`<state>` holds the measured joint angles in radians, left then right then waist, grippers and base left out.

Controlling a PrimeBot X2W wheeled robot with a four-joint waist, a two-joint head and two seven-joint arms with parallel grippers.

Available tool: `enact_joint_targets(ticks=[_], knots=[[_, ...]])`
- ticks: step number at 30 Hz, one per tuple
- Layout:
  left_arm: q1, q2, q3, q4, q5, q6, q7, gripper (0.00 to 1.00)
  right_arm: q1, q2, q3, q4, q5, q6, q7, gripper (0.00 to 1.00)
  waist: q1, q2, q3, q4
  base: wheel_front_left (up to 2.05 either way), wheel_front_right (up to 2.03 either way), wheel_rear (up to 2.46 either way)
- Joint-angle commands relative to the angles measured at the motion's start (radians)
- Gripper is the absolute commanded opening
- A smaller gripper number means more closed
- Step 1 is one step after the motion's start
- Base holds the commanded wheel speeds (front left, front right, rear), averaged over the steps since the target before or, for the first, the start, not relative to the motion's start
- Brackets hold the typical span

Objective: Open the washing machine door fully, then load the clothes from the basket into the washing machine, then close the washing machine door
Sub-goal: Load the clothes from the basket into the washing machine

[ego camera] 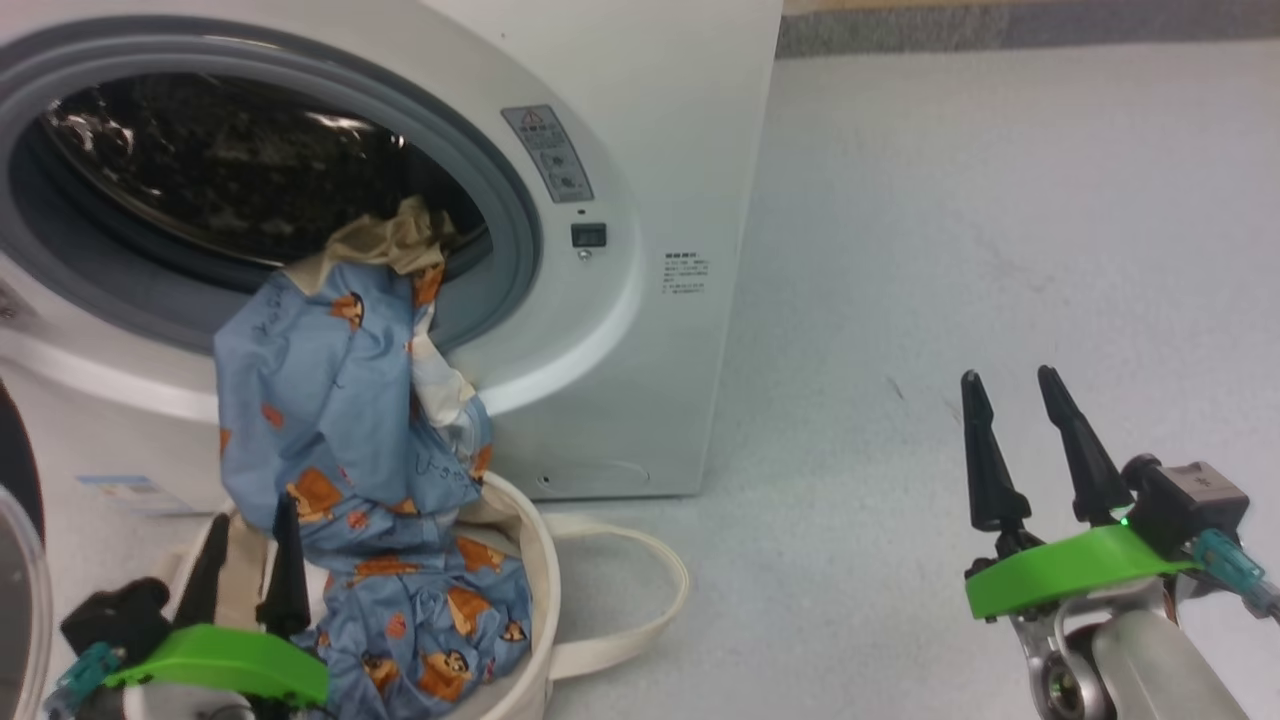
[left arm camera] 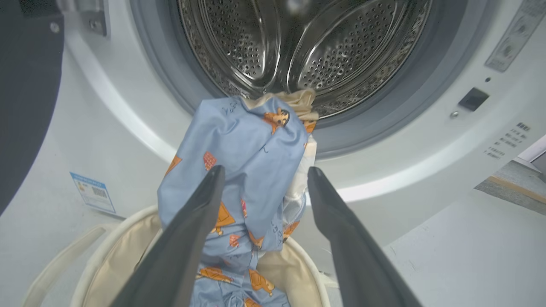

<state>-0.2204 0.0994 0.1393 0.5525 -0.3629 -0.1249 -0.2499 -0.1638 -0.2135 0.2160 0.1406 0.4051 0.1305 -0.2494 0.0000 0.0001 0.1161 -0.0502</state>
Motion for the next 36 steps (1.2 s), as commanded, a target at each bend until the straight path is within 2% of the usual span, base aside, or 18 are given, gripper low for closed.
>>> enact_joint_targets(ticks=[1, 11, 18, 26, 36], knots=[[-0.049, 0.022, 0.019, 0.011, -0.014, -0.006, -0.012, 1.00, -0.030, -0.002, 0.022, -0.035, -0.009, 0.000, -0.012, 1.00, 0.0000, -0.0001, 0.023, -0.009, 0.00, 0.00, 0.00], [-0.270, 0.053, -0.069, 0.413, -0.139, -0.006, -0.012, 1.00, -0.091, -0.032, 0.026, -0.080, -0.032, 0.000, -0.012, 1.00, 0.0000, -0.0001, 0.202, -0.055, 0.00, 0.00, 0.00], [-0.409, 0.070, -0.130, 0.596, -0.204, -0.006, -0.004, 1.00, -0.127, -0.054, 0.004, -0.128, -0.057, 0.000, -0.012, 1.00, 0.0000, -0.0001, 0.327, -0.086, 0.00, 0.00, 0.00], [-0.523, 0.102, -0.213, 0.679, -0.237, -0.006, 0.070, 1.00, -0.144, -0.058, -0.031, -0.176, -0.081, 0.000, -0.012, 1.00, 0.0000, -0.0001, 0.444, -0.105, 0.00, 0.00, 0.00], [-0.634, 0.164, -0.227, 0.715, -0.275, -0.006, 0.058, 1.00, -0.153, -0.043, -0.067, -0.221, -0.101, 0.000, -0.012, 1.00, 0.0000, -0.0001, 0.537, -0.128, 0.00, 0.00, 0.00]])
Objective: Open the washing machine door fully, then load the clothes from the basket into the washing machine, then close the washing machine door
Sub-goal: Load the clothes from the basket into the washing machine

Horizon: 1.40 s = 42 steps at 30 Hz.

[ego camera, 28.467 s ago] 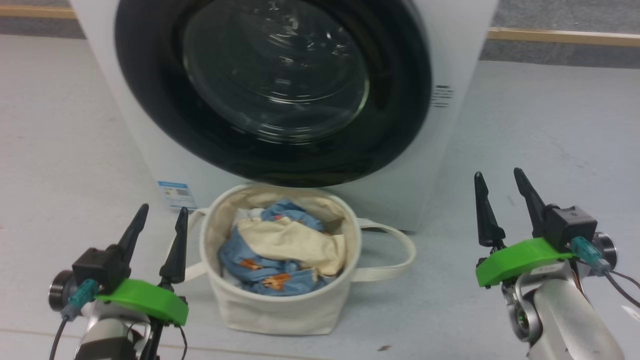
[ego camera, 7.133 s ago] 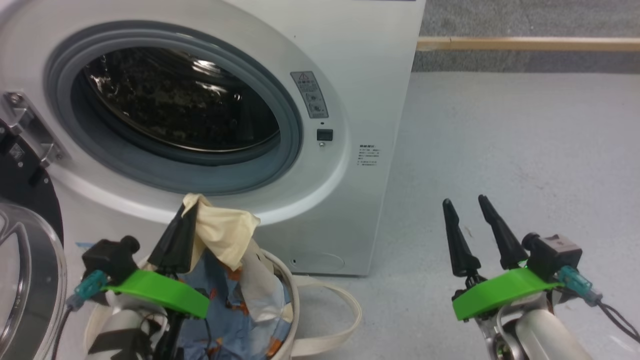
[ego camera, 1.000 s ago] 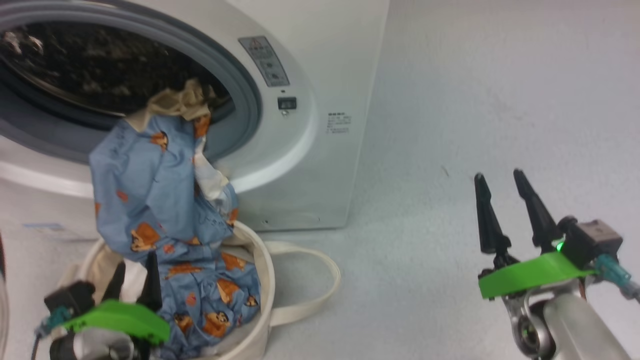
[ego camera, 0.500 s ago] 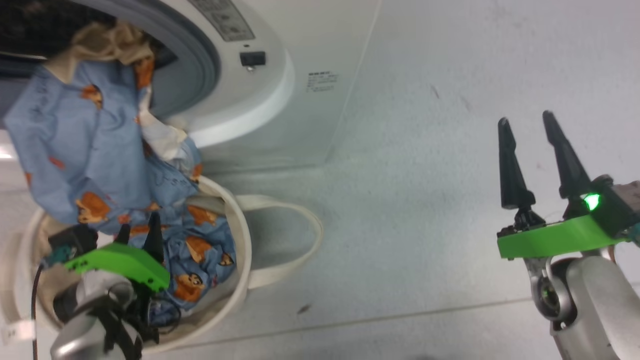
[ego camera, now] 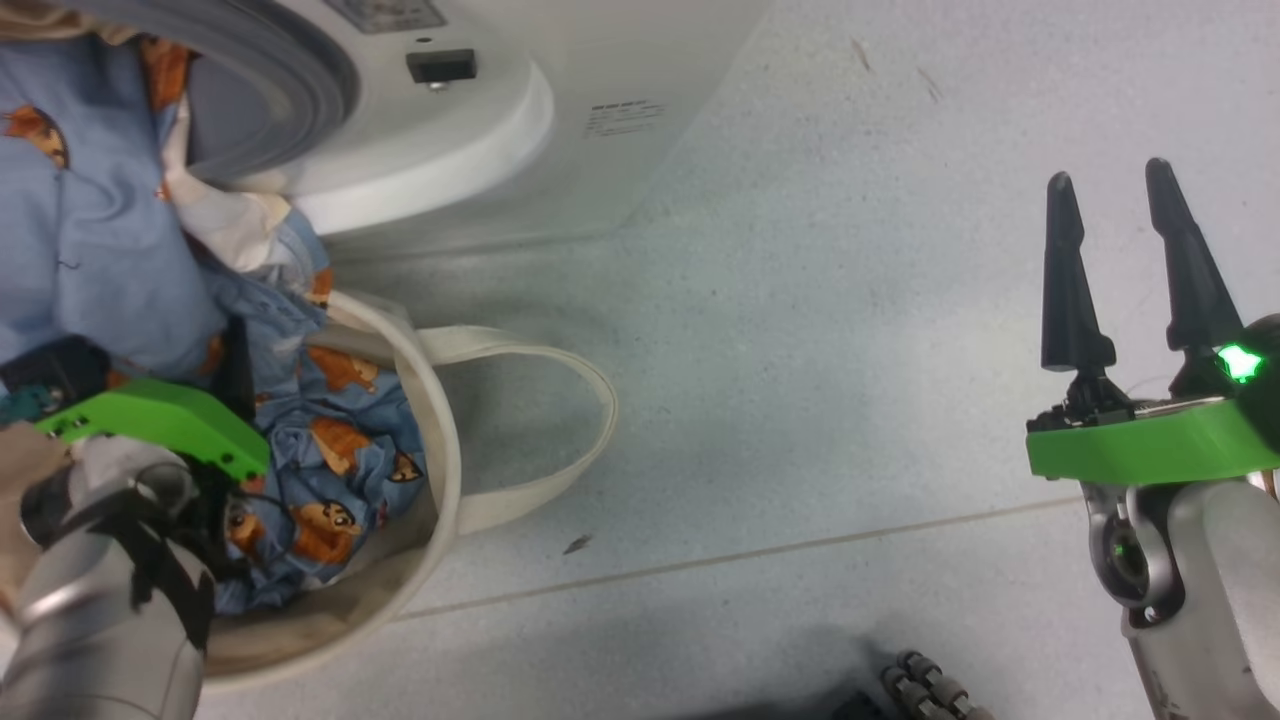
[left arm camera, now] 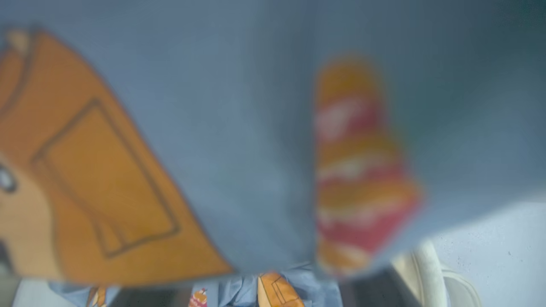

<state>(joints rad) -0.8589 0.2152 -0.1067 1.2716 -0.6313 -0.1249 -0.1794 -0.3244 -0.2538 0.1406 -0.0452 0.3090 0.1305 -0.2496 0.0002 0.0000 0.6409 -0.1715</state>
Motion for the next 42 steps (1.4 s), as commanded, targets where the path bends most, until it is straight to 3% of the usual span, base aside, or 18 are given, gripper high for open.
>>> enact_joint_targets(ticks=[1, 15, 16, 17, 27, 42], knots=[[-0.004, 0.053, 0.019, -0.002, -0.007, -0.006, -0.020, 1.00, 0.006, 0.000, 0.007, -0.038, -0.006, 0.000, -0.012, 1.00, -0.0002, 0.0000, 0.017, -0.008, 0.00, 0.00, 0.00], [-0.047, 0.066, 0.008, 0.011, 0.010, -0.004, -0.080, 1.00, 0.004, 0.009, 0.008, -0.035, -0.011, 0.000, -0.012, 1.00, -0.0002, 0.0000, 0.015, -0.008, 0.00, 0.00, 0.00], [-0.048, 0.066, 0.005, 0.011, 0.014, -0.004, -0.081, 0.66, 0.004, 0.008, 0.009, -0.033, -0.010, 0.000, -0.012, 1.00, -0.0002, 0.0000, 0.014, -0.007, 0.00, 0.00, 0.00], [-0.049, 0.067, 0.001, 0.008, 0.019, -0.004, -0.081, 0.00, 0.003, 0.007, 0.009, -0.032, -0.009, 0.000, -0.012, 1.00, -0.0002, 0.0000, 0.012, -0.005, 0.00, 0.00, 0.00], [0.029, 0.048, 0.039, -0.158, 0.083, -0.005, -0.082, 0.00, -0.005, 0.018, 0.024, -0.005, 0.009, 0.000, -0.012, 1.00, -0.0002, 0.0000, -0.054, 0.029, 0.00, 0.00, 0.00], [0.213, 0.040, 0.125, -0.558, 0.254, -0.006, -0.082, 0.00, 0.023, 0.064, 0.089, 0.095, 0.064, 0.000, -0.012, 1.00, -0.0002, 0.0000, -0.289, 0.087, 0.00, 0.00, 0.00]])
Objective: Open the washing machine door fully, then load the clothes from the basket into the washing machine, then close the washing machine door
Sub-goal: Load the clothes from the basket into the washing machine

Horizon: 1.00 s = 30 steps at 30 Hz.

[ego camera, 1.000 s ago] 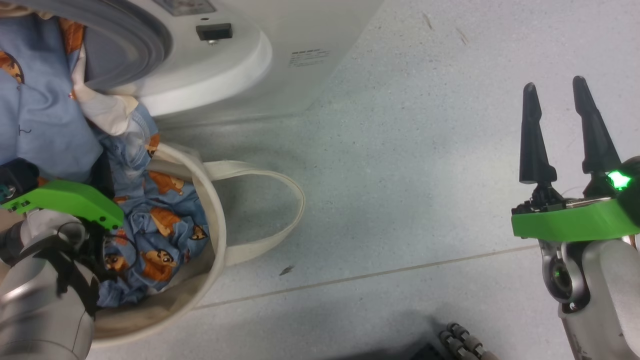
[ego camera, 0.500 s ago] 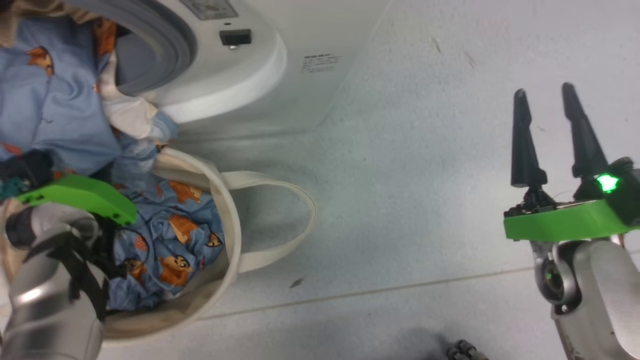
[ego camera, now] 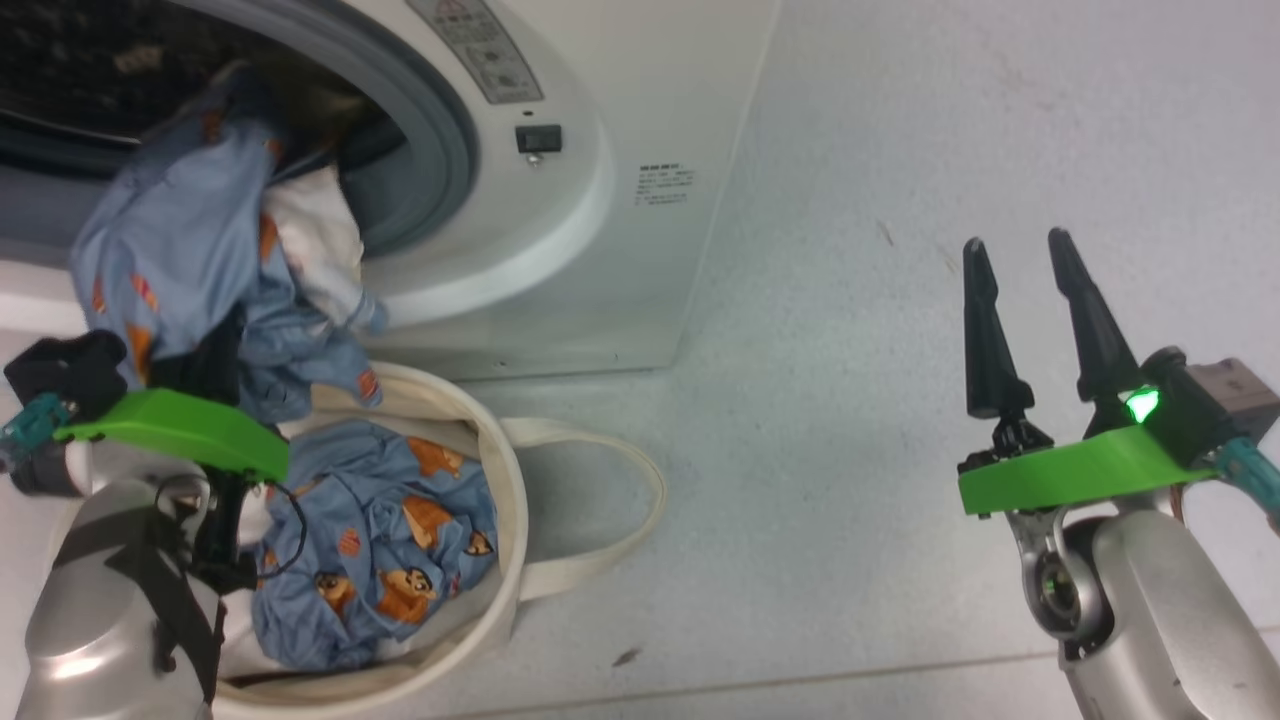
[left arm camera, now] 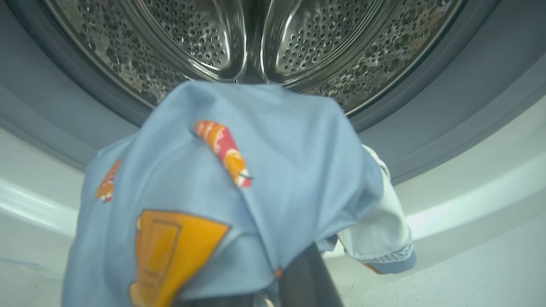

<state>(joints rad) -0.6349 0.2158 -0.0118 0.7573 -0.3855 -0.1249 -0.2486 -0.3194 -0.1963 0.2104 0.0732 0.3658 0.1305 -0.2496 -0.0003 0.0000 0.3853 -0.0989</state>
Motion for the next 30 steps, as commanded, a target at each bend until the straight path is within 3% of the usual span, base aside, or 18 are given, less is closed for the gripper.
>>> enact_joint_targets(ticks=[1, 8, 23, 27, 30], knots=[[-0.015, 0.040, 0.031, -0.058, 0.011, -0.006, -0.013, 0.00, 0.021, 0.006, 0.022, -0.021, 0.009, 0.000, -0.012, 1.00, 0.0003, 0.0000, -0.038, 0.014, 0.00, 0.00, 0.00], [-0.105, 0.049, 0.033, -0.057, 0.021, -0.006, -0.013, 0.00, 0.036, -0.018, 0.025, -0.020, 0.006, 0.000, -0.012, 1.00, 0.0003, 0.0000, -0.032, -0.009, 0.00, 0.00, 0.00], [-0.326, 0.113, 0.059, 0.194, 0.053, -0.006, -0.013, 0.00, 0.069, -0.090, -0.006, -0.057, -0.013, 0.000, -0.012, 1.00, 0.0003, 0.0000, 0.035, -0.105, 0.00, 0.00, 0.00], [-0.368, 0.124, 0.125, 0.064, 0.088, 0.015, -0.013, 0.00, 0.076, -0.105, -0.026, -0.078, -0.018, 0.000, -0.012, 1.00, 0.0003, 0.0000, 0.067, -0.121, 0.00, 0.00, 0.00], [-0.361, 0.098, 0.181, -0.022, 0.113, 0.014, -0.013, 0.00, 0.078, -0.106, -0.038, -0.092, -0.022, 0.000, -0.012, 1.00, 0.0003, 0.0000, 0.092, -0.127, 0.00, 0.00, 0.00]])
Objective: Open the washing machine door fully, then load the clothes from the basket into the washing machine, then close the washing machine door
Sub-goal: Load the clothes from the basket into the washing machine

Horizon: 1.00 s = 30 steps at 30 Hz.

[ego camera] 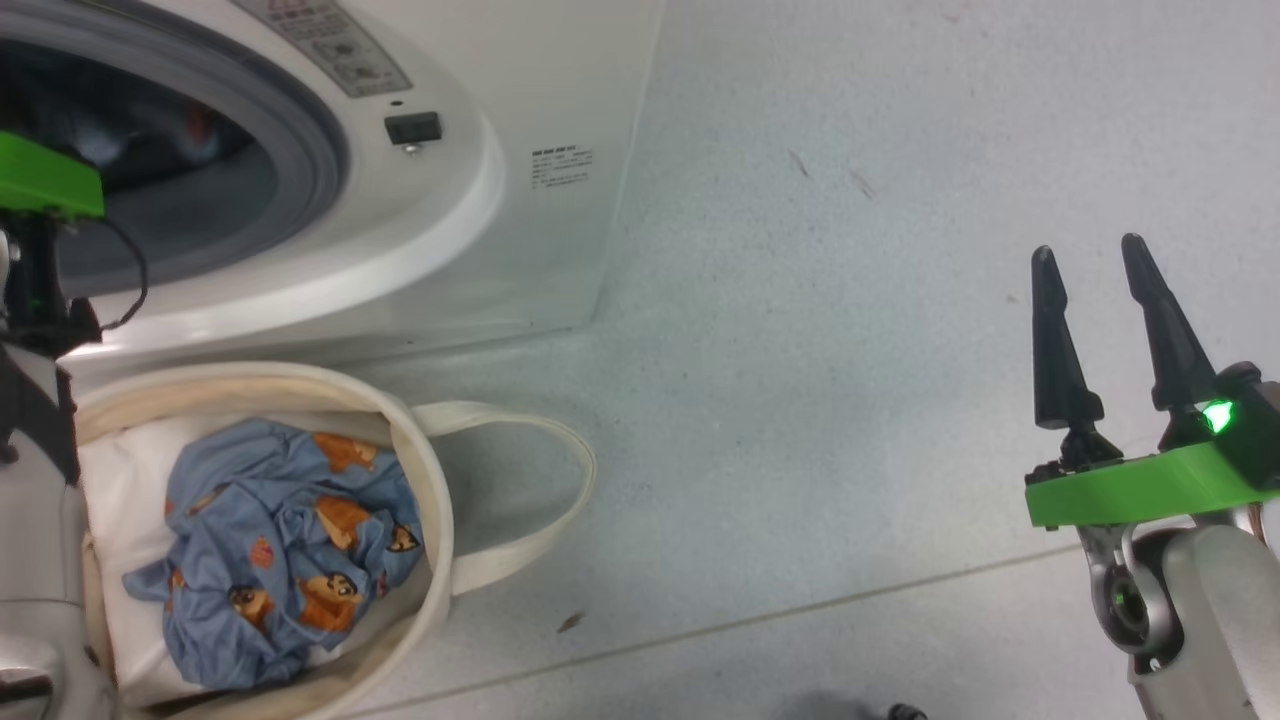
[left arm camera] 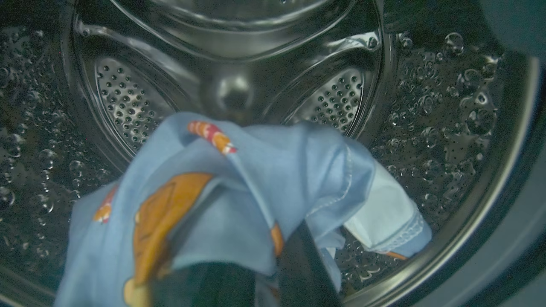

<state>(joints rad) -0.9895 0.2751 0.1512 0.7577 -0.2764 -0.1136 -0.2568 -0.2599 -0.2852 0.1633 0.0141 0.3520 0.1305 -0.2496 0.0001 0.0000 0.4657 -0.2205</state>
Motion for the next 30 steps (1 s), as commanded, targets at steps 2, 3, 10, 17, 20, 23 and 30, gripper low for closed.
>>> enact_joint_targets(ticks=[2, 3, 10, 17, 20, 23, 30], knots=[[-0.005, 0.023, 0.034, -0.025, 0.025, -0.001, -0.005, 0.00, 0.021, -0.015, 0.007, -0.038, -0.010, 0.000, -0.012, 1.00, -0.0001, 0.0000, 0.025, -0.006, 0.00, 0.00, 0.00], [-0.007, 0.016, 0.043, -0.017, 0.031, -0.003, -0.005, 0.00, 0.022, -0.014, 0.007, -0.039, -0.012, 0.000, -0.012, 1.00, -0.0001, 0.0000, 0.029, -0.007, 0.00, 0.00, 0.00], [-0.049, 0.021, 0.055, 0.088, 0.081, -0.011, -0.005, 0.00, 0.020, -0.004, 0.008, -0.046, -0.017, 0.000, -0.012, 1.00, -0.0001, 0.0000, 0.055, -0.028, 0.00, 0.00, 0.00], [-0.122, 0.063, 0.028, 0.134, 0.130, -0.014, -0.005, 0.00, 0.017, 0.000, 0.010, -0.045, -0.020, 0.000, -0.012, 1.00, -0.0001, 0.0000, 0.060, -0.058, 0.00, 0.00, 0.00], [-0.125, 0.057, 0.036, 0.149, 0.134, -0.014, -0.005, 1.00, 0.013, -0.001, 0.010, -0.044, -0.019, 0.000, -0.012, 1.00, -0.0001, 0.0000, 0.060, -0.063, 0.00, 0.00, 0.00], [-0.138, 0.052, 0.019, 0.323, 0.143, -0.008, 0.010, 1.00, 0.012, 0.003, 0.015, -0.036, -0.017, 0.000, -0.012, 1.00, -0.0001, 0.0000, 0.051, -0.063, 0.00, 0.00, 0.00], [-0.162, 0.036, 0.023, 0.498, 0.125, 0.020, 0.081, 1.00, 0.001, 0.018, 0.026, -0.028, -0.010, 0.000, -0.012, 1.00, -0.0001, 0.0000, 0.030, -0.043, 0.00, 0.00, 0.00]])
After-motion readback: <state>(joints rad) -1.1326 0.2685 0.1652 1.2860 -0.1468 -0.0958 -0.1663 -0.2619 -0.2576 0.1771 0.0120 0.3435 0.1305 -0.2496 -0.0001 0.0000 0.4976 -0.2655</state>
